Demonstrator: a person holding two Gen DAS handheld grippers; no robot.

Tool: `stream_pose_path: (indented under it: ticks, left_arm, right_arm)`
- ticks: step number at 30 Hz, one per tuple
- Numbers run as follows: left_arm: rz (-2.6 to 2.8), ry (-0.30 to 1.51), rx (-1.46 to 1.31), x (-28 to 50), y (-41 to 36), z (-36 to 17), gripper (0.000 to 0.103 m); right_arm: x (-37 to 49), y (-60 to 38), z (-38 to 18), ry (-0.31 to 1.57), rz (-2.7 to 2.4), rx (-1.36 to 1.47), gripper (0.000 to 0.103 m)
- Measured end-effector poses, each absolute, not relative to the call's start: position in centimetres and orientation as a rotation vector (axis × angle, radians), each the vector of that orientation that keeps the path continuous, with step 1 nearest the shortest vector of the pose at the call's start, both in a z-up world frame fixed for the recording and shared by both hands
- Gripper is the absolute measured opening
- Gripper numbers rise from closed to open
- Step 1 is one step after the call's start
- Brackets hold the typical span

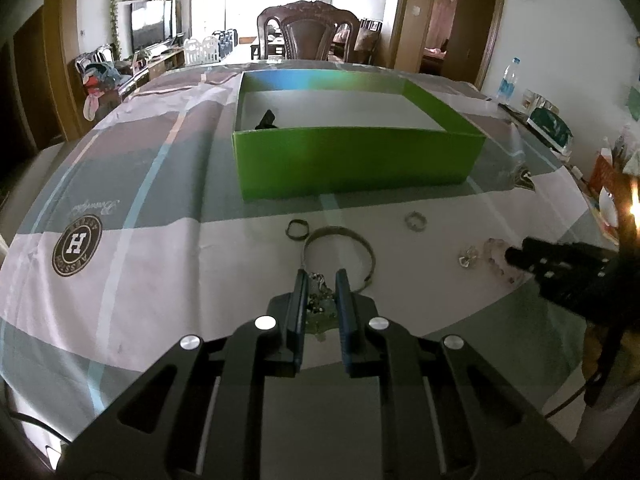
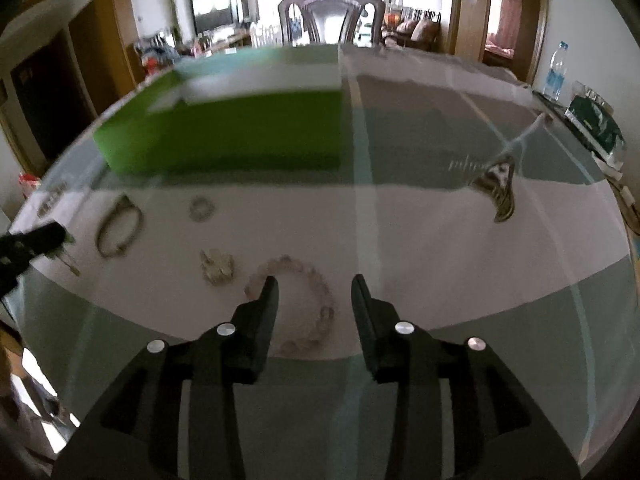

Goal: Organize jewelry
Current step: 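Carry both items over the green box and open both grippers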

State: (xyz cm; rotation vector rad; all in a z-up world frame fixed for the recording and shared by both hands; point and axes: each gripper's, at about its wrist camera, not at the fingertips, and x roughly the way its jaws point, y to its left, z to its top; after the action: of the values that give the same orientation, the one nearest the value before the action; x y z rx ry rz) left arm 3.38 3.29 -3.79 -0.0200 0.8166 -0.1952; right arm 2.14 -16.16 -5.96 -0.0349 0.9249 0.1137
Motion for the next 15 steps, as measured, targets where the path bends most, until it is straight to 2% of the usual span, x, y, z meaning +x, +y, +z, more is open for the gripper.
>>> stream_pose_path:
  ticks: [1, 2, 3, 7, 15]
  left_arm:
    - [-0.194, 0.816, -0.021, 3.4, 3.4, -3.8, 0.014]
    - [-0.192, 0.816, -0.022, 3.5, 3.4, -3.7, 0.014]
    - [-0.191, 0.815, -0.023, 3.4, 3.5, -3.7, 0.014]
    - [-0.206, 0.808, -0.041, 3.6, 3.9, -2.8, 0.014]
    - [-0.238, 0.735, -0.053, 5.3, 4.2, 2.3, 0.014]
  right_arm:
    - [2.0, -16.0, -6.0, 0.914, 0.116, -0.043, 0.018]
    - [1.9, -15.8, -6.0, 0.915, 0.129, -0.044, 0.01]
    - [1.9, -15.6, -6.0, 0.923, 0.146, -0.038, 0.008]
    - [1.6, -15.1, -4.3, 0.882, 0.166, -0.031, 0.008]
    - [2.5, -13.7, 3.6, 0.704, 0.21, -0.078, 0.008]
